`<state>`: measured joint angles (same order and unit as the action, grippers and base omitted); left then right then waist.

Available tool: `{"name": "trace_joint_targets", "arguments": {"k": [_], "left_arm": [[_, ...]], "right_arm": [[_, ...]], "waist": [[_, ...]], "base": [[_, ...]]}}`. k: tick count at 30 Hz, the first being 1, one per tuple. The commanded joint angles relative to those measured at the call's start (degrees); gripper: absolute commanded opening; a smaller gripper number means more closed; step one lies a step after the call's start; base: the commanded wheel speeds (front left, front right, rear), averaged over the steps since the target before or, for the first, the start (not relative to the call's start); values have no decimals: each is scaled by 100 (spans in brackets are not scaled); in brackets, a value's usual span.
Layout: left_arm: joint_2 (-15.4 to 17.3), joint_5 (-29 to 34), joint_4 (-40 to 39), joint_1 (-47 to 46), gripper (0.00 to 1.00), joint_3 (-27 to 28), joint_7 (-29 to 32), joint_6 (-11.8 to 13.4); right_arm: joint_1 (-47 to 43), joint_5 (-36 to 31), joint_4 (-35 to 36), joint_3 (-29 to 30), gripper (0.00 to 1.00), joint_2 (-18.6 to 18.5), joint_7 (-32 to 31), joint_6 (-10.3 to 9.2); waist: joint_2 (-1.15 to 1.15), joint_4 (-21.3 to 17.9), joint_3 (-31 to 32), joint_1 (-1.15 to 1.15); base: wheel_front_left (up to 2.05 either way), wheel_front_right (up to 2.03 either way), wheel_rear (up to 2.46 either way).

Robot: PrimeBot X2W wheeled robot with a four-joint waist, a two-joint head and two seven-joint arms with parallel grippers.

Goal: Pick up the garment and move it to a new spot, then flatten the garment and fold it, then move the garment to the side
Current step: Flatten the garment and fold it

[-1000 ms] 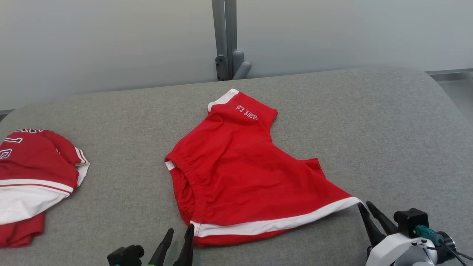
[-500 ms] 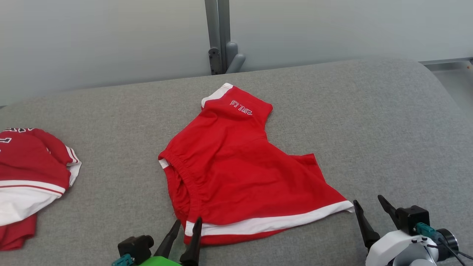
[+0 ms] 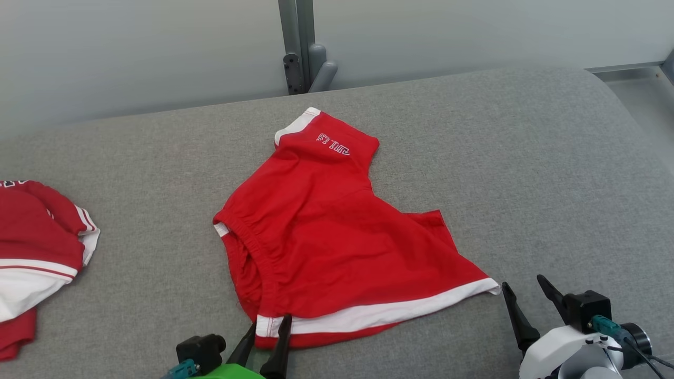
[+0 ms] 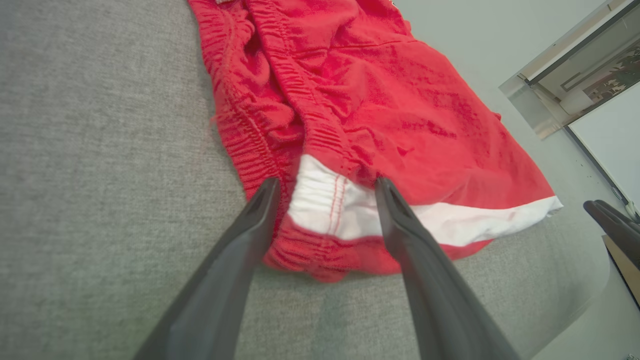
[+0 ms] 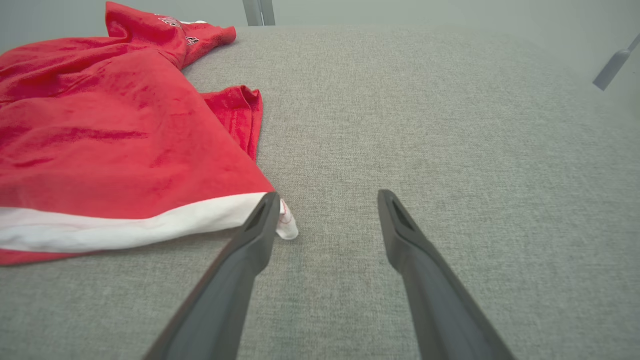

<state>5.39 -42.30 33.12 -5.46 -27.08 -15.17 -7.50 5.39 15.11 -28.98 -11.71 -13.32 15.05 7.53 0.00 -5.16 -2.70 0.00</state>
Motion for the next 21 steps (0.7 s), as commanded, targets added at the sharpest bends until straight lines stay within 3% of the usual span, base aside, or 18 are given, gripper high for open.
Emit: {"name": "trace_joint_targets", "arguments": {"k": [1, 2, 3, 13, 21], "left_arm": [[50, -31, -31, -130, 45, -14, 4, 4], [57, -30, -54, -133, 3, -16, 4, 4], [61, -28, -85, -123, 0, -43, 4, 4], [189, 322, -454, 158, 0, 474, 5, 4], [122, 424, -495, 154, 0, 561, 4, 4]], "right_arm": [[59, 49, 31, 3, 100, 11, 17, -8], [60, 66, 44, -14, 100, 31, 17, -8], [57, 108, 51, -36, 100, 31, 17, -8], [-62, 1085, 186, -713, 100, -110, 17, -8], [52, 2081, 282, -1959, 100, -570, 17, -8]], "waist": [[0, -10, -30, 0], [0, -8, -40, 0], [0, -2, -48, 0], [0, 166, -125, 0], [0, 276, -191, 0]], "base": [[0, 0, 0], [0, 0, 0], [0, 0, 0], [0, 0, 0], [0, 0, 0]]}}
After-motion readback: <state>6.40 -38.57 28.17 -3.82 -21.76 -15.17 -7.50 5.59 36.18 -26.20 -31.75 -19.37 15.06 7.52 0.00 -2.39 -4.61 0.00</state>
